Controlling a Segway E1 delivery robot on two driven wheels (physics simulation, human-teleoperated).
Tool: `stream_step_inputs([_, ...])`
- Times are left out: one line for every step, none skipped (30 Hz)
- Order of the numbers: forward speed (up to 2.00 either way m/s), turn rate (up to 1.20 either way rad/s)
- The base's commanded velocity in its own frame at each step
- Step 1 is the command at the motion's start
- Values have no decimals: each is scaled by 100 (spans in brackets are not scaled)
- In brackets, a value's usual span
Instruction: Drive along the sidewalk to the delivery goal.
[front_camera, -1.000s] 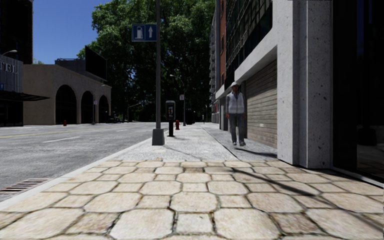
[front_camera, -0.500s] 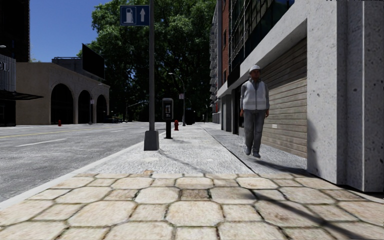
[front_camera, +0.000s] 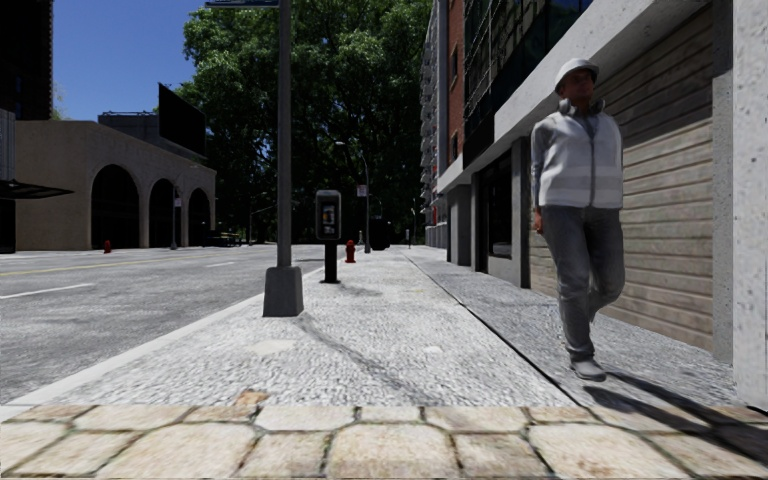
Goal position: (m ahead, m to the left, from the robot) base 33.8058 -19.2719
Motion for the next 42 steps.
stream_step_inputs([200, 0])
stream_step_inputs([200, 0])
stream_step_inputs([200, 0])
stream_step_inputs([200, 0])
stream_step_inputs([200, 0])
stream_step_inputs([200, 0])
stream_step_inputs([200, 0])
stream_step_inputs([200, 0])
stream_step_inputs([200, 0])
stream_step_inputs([200, 0])
stream_step_inputs([200, 0])
stream_step_inputs([200, 0])
stream_step_inputs([200, 0])
stream_step_inputs([200, 0])
stream_step_inputs([200, 0])
stream_step_inputs([200, 0])
stream_step_inputs([200, 0])
stream_step_inputs([200, 0])
stream_step_inputs([200, 0])
stream_step_inputs([200, 0])
stream_step_inputs([200, 0])
stream_step_inputs([200, 0])
stream_step_inputs([200, 0])
stream_step_inputs([200, 0])
stream_step_inputs([200, 0])
stream_step_inputs([200, 0])
stream_step_inputs([200, 0])
stream_step_inputs([200, 0])
stream_step_inputs([200, 0])
stream_step_inputs([200, 0])
stream_step_inputs([200, 0])
stream_step_inputs([200, 0])
stream_step_inputs([200, 0])
stream_step_inputs([200, 0])
stream_step_inputs([200, 0])
stream_step_inputs([200, 0])
stream_step_inputs([200, 0])
stream_step_inputs([200, 0])
stream_step_inputs([200, 0])
stream_step_inputs([200, 0])
stream_step_inputs([200, 0])
stream_step_inputs([200, 0])
